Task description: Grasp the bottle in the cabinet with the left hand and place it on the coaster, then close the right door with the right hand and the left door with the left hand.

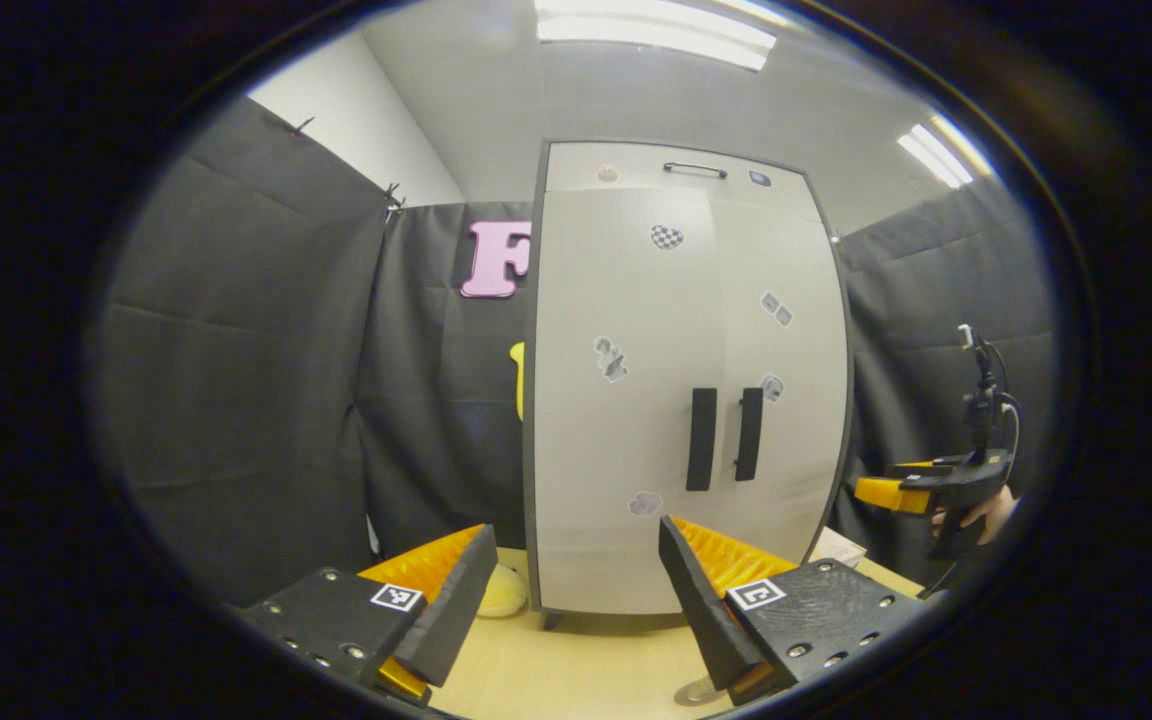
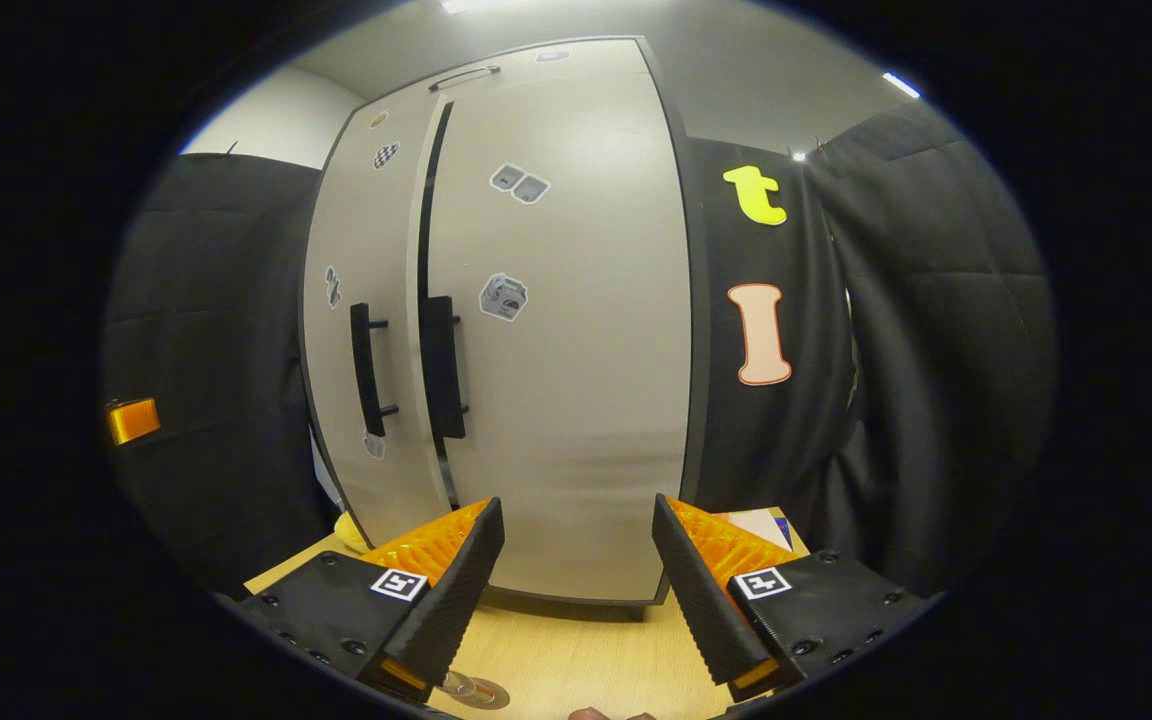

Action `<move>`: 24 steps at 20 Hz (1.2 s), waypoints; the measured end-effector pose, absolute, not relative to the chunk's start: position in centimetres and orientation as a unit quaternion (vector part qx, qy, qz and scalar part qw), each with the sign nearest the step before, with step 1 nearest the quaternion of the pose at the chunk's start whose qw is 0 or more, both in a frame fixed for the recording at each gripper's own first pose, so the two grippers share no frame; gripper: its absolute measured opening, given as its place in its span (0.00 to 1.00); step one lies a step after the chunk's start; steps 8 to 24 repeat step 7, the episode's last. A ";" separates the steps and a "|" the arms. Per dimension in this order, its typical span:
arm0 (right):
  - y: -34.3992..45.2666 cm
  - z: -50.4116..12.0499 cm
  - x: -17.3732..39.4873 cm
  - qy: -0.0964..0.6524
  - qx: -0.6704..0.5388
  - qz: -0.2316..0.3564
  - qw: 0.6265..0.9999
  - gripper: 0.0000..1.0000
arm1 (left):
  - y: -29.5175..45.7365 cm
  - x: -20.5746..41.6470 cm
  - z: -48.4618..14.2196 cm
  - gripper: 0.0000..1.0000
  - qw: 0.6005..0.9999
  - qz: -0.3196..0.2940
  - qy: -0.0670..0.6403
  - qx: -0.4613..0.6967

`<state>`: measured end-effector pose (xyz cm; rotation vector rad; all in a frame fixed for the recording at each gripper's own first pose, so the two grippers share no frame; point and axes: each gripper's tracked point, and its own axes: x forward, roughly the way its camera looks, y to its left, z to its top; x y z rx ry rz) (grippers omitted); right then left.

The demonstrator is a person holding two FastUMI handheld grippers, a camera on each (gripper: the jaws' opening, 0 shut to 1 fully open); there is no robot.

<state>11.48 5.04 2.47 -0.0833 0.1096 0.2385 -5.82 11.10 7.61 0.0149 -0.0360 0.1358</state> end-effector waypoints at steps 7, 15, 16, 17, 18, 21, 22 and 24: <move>6.9 2.4 11.6 0.052 -0.039 0.120 0.991 0.95 | 13.0 -6.0 6.2 0.94 0.996 0.084 -0.007 0.005; 6.9 2.4 11.6 0.052 -0.039 0.120 0.991 0.95 | 13.0 -6.0 6.2 0.94 0.996 0.084 -0.007 0.005; 6.9 2.4 11.6 0.052 -0.039 0.120 0.991 0.95 | 13.0 -6.0 6.2 0.94 0.996 0.084 -0.007 0.005; 6.9 2.4 11.6 0.052 -0.039 0.120 0.991 0.95 | 13.0 -6.0 6.2 0.94 0.996 0.084 -0.007 0.005; 6.9 2.4 11.6 0.052 -0.039 0.120 0.991 0.95 | 13.0 -6.0 6.2 0.94 0.996 0.084 -0.007 0.005; 6.9 2.4 11.6 0.052 -0.039 0.120 0.991 0.95 | 13.0 -6.0 6.2 0.94 0.996 0.084 -0.007 0.005; 6.9 2.4 11.6 0.052 -0.039 0.120 0.991 0.95 | 13.0 -6.0 6.2 0.94 0.996 0.084 -0.007 0.005; 6.9 2.4 11.6 0.052 -0.039 0.120 0.991 0.95 | 13.0 -6.0 6.2 0.94 0.996 0.084 -0.007 0.005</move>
